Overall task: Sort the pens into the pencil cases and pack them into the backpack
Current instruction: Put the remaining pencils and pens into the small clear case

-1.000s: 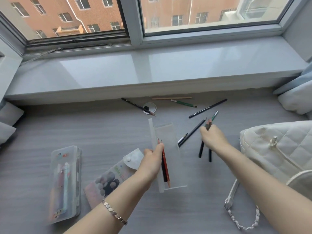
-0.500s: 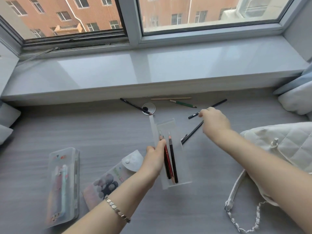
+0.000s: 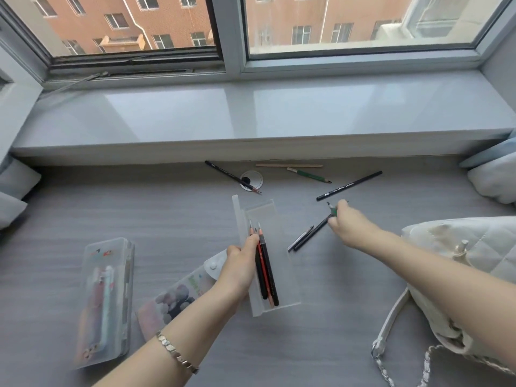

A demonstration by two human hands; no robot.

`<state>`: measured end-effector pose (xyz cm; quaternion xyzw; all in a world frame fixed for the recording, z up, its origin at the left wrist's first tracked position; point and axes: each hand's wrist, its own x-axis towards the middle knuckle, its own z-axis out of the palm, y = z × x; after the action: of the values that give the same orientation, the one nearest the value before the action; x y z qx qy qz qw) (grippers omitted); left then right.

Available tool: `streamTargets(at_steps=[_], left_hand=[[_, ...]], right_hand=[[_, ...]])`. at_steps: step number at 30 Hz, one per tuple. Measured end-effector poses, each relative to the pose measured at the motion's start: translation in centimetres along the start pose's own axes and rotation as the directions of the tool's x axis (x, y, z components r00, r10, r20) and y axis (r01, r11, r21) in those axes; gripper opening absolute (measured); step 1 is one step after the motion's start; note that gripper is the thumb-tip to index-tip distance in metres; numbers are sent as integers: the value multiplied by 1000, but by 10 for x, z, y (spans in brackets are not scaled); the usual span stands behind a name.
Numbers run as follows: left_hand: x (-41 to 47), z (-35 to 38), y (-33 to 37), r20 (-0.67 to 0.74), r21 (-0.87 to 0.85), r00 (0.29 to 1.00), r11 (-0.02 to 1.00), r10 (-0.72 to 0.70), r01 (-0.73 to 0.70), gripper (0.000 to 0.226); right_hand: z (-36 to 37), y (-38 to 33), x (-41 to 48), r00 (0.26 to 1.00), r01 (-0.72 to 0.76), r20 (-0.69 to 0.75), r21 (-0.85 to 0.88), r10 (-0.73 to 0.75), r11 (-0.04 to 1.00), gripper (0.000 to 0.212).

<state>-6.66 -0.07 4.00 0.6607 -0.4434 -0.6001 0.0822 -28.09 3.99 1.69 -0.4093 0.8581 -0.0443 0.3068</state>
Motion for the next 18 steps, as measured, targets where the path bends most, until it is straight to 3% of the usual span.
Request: streamTargets(at_steps=[2,4,6,9,12,18], left_hand=[[1,-2,-3,5,-2,1000,1000,-7,7,43],[-3,-3,-2,13,-3,1000,1000,-8,8,58],[-6,-5,-2,15,-19,1000,1000,-19,20,67],[-14,-8,0,16,-17,1000,1000,-11,11,56],[-18,-11,-1,33,-23,999,1000,-16,16,77],[-20,-13,-7,53,-34,999,999,4,-2,88]], right_hand=[[7,-13,4,987,-160,22,239,160,958,13],[15,-24,8,963,-262,22,295,267,919,30],[27,-33,11,947,-312,-2,244,322,918,45],[46,-49,10,945,-304,-77,136,316,943,57],[60,-57,8,943,-309,-121,31,310,951,68],[82,-46,-8,952,-272,-189,-150,242,950,48]])
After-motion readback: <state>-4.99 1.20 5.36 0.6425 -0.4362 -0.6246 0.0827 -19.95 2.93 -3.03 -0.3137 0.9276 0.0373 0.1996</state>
